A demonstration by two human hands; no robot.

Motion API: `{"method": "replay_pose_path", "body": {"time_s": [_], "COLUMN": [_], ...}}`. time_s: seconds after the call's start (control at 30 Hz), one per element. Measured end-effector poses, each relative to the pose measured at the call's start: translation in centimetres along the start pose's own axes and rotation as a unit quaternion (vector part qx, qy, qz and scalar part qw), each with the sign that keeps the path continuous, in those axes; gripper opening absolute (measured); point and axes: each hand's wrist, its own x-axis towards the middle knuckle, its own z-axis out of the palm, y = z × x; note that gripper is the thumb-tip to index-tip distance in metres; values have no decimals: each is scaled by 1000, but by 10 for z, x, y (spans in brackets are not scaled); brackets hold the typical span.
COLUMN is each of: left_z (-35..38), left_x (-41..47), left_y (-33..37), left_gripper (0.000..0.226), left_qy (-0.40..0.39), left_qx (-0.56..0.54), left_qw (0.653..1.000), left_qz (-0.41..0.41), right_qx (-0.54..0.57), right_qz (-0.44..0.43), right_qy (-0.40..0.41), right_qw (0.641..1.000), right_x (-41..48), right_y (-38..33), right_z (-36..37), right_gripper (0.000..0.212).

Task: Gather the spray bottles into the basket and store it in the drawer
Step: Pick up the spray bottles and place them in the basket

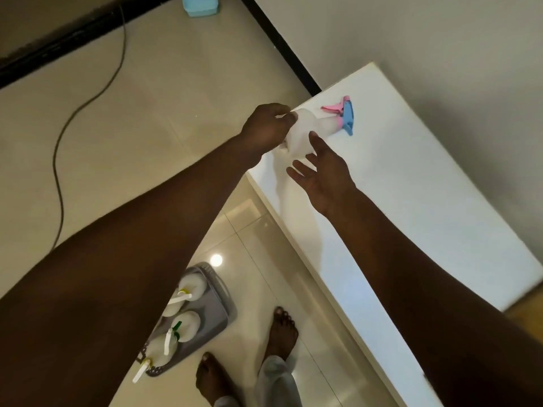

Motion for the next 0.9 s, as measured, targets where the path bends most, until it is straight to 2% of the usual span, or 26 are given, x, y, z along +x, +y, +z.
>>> {"method": "replay_pose_path", "body": {"time_s": [0.17,0.37,0.53,0.67,0.9], "left_z": [-12,-53,-105,-140,-169], "left_x": [-20,-71,-132,-185,-276], "left_y": [-18,-45,-71,-95,-169], "left_gripper": [46,44,49,62,73], "left_qy": [19,40,24,29,61], "left_qx": [-6,-43,-53,-54,-65], "left_qw": [999,997,996,996,995], "left_qz": [27,57,65,59,34], "right_qx": [6,-82,-199,-289,-365], "right_qz": [-18,-93,-134,-187,-183], "right_qy": [-1,-59,-100,-100,-114], "right_qw": [1000,991,966,934,906], "right_x": [0,-23,-61,-99,-149], "right_y": [9,30,60,96,180], "right_z": [3,14,35,51,55], "right_gripper": [48,55,63,64,76]}}
